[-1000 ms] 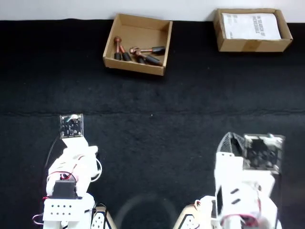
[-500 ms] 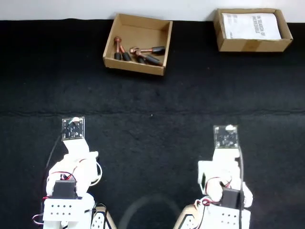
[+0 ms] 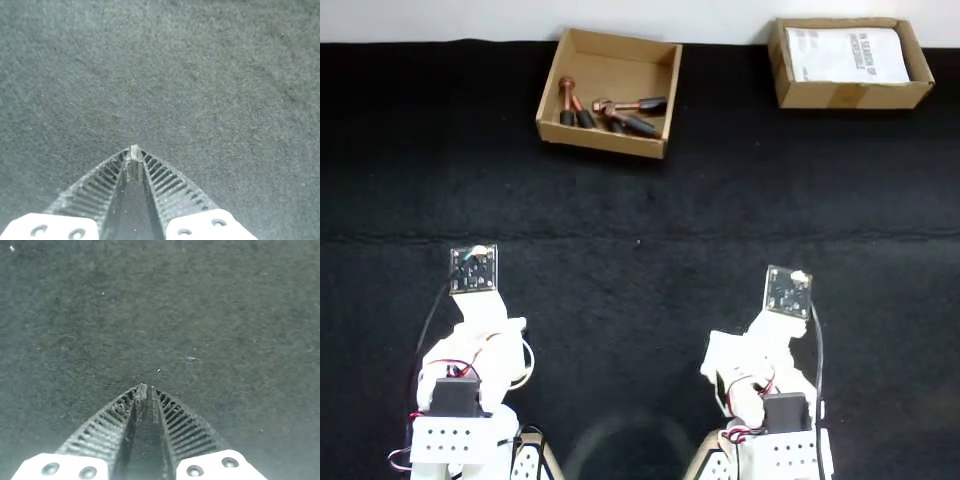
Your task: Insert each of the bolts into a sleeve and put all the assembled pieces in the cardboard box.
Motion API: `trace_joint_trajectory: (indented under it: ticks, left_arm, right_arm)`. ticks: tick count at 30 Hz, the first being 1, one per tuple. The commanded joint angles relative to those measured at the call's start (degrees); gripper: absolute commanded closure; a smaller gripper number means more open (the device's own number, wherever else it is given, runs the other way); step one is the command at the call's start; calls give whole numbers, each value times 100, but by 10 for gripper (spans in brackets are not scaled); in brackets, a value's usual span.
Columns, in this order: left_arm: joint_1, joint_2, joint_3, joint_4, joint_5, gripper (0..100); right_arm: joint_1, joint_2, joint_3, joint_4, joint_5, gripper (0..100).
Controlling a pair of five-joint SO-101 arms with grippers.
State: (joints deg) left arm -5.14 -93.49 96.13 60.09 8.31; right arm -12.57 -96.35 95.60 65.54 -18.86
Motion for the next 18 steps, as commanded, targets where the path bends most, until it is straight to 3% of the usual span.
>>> trace_joint_trajectory:
  ticks: [1,18]
  left_arm:
    - [48,-13,127,44,-9,985]
    - [48,-13,136,9,-9,986]
  right_arm:
    - [-48,-48,620,233,-53,992]
    - [-48,-48,620,268,-62,992]
